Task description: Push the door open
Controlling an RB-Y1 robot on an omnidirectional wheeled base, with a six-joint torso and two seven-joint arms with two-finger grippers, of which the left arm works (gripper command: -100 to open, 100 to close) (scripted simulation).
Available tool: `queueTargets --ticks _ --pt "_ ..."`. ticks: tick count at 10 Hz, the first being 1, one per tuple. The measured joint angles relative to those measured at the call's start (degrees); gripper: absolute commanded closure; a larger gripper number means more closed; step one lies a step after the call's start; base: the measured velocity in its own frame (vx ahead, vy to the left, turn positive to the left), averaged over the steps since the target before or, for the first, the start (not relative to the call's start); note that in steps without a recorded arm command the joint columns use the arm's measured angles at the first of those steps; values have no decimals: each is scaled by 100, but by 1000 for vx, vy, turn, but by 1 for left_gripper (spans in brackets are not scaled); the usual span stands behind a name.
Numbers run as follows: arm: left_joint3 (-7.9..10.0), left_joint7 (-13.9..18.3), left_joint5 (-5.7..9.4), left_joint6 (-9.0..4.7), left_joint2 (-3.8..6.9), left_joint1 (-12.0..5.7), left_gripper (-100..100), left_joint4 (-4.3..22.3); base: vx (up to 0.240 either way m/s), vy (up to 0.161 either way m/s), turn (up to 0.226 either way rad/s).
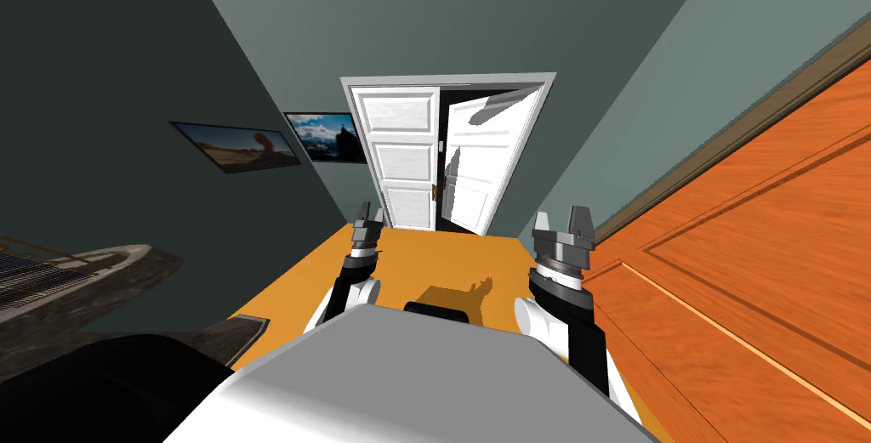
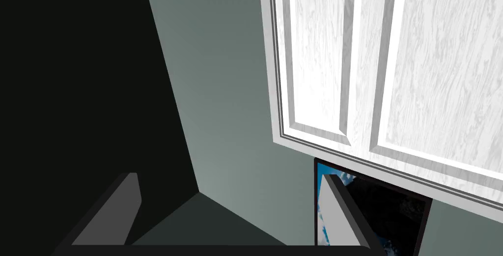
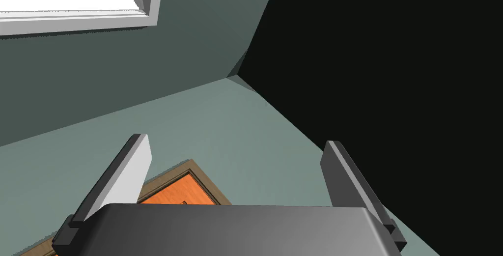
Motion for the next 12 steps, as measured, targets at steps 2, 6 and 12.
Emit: queueTargets --ticks 2,6,12 --pt "2 151 103 -43 41 -77 -100 206 119 7 -73" --pt "32 514 328 -162 121 -263 -100 682 120 9 -91" --pt "81 1163 741 -310 233 -573 -100 1469 106 19 -88"
